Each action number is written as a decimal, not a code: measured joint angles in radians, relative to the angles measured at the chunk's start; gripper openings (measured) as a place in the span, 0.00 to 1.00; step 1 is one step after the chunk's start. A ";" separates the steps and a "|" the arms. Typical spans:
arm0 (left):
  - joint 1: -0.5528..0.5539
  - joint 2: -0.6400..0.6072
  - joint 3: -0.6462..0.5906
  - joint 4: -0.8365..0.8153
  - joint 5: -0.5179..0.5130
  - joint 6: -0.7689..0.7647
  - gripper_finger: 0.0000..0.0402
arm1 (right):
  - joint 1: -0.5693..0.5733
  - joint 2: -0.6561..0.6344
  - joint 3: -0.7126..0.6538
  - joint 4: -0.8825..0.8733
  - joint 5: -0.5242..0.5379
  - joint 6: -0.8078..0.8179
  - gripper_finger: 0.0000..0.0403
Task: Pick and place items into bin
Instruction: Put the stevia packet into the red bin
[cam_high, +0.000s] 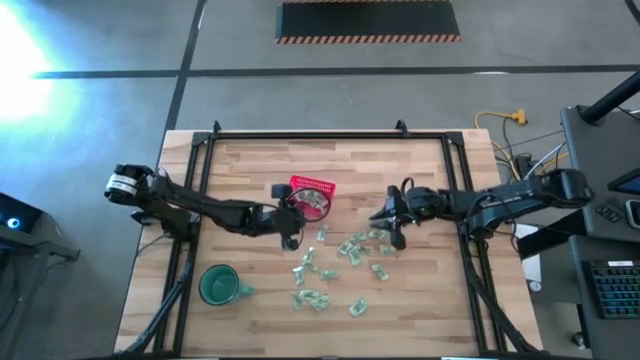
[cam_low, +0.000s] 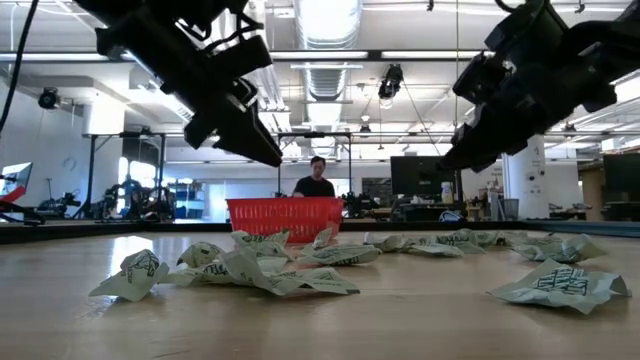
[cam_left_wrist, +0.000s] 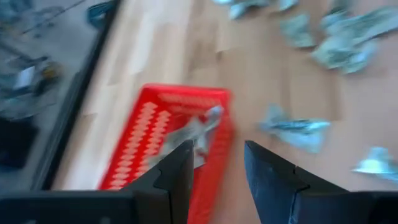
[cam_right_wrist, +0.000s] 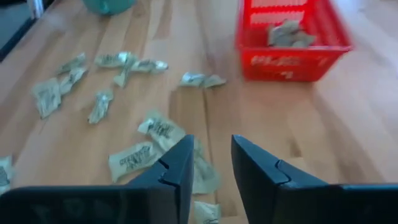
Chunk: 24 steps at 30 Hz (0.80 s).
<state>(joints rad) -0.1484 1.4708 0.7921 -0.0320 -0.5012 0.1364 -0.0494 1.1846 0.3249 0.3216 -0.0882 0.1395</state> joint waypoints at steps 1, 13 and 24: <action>-0.002 0.000 0.000 0.005 0.036 0.000 0.31 | 0.006 0.029 0.000 0.029 -0.001 -0.021 0.27; -0.005 -0.109 -0.093 0.218 0.619 0.057 0.31 | 0.012 0.246 0.064 0.124 -0.025 -0.098 0.30; -0.004 -0.437 -0.380 0.503 0.488 0.033 0.31 | 0.012 0.312 0.080 0.122 -0.026 -0.116 0.29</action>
<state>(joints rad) -0.1528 1.0338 0.4124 0.4714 -0.0133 0.1694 -0.0375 1.4967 0.4053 0.4438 -0.1139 0.0239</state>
